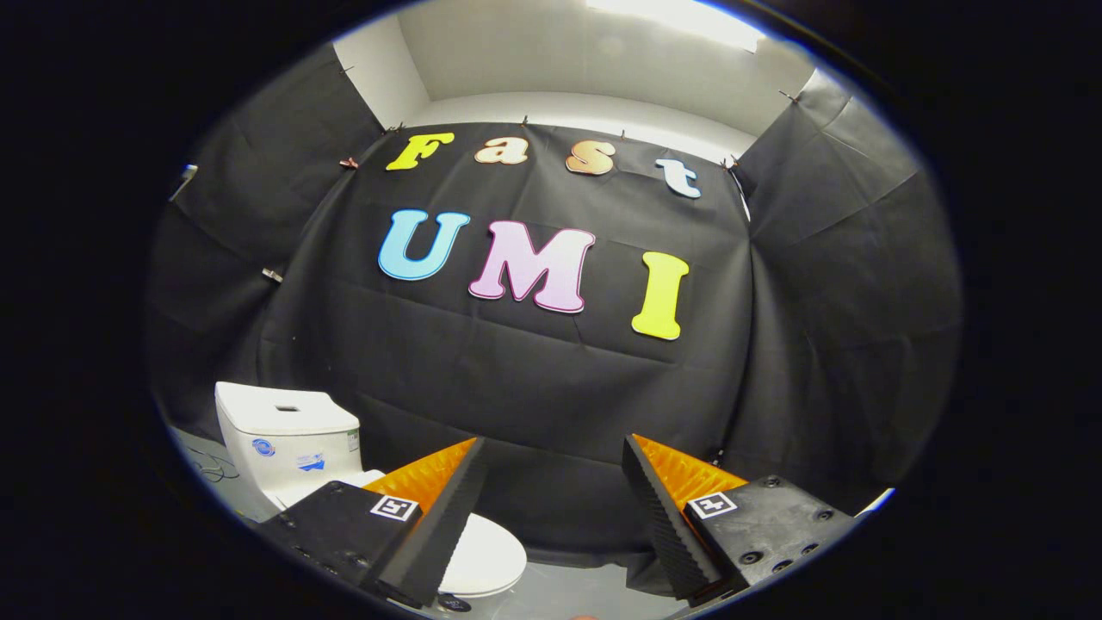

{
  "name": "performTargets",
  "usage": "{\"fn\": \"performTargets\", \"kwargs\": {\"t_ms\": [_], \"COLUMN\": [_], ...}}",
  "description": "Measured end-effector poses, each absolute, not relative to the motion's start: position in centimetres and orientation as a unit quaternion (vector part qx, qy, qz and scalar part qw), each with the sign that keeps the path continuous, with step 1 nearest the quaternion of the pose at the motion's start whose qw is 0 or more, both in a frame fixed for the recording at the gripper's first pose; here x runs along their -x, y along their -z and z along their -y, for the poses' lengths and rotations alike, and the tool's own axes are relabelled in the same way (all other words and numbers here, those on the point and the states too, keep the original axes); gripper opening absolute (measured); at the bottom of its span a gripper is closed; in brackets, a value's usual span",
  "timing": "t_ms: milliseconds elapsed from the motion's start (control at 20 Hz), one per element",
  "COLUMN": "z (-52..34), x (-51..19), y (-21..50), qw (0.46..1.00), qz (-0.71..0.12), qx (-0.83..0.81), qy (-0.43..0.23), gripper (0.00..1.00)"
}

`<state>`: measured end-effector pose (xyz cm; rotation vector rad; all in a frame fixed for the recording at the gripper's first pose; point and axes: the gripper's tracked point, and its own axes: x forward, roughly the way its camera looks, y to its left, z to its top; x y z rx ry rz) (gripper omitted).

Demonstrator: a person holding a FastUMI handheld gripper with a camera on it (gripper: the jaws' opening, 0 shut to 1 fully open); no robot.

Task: Open the toilet lid.

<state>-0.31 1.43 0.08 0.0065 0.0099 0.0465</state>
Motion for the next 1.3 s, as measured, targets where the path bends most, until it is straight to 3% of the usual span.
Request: {"fn": "performTargets", "kwargs": {"t_ms": [1300], "z": [-1.1], "x": [-0.4], "y": [1.6], "qw": [0.999], "qz": [-0.032], "qx": [-0.036], "qy": [-0.015], "gripper": [0.98]}}
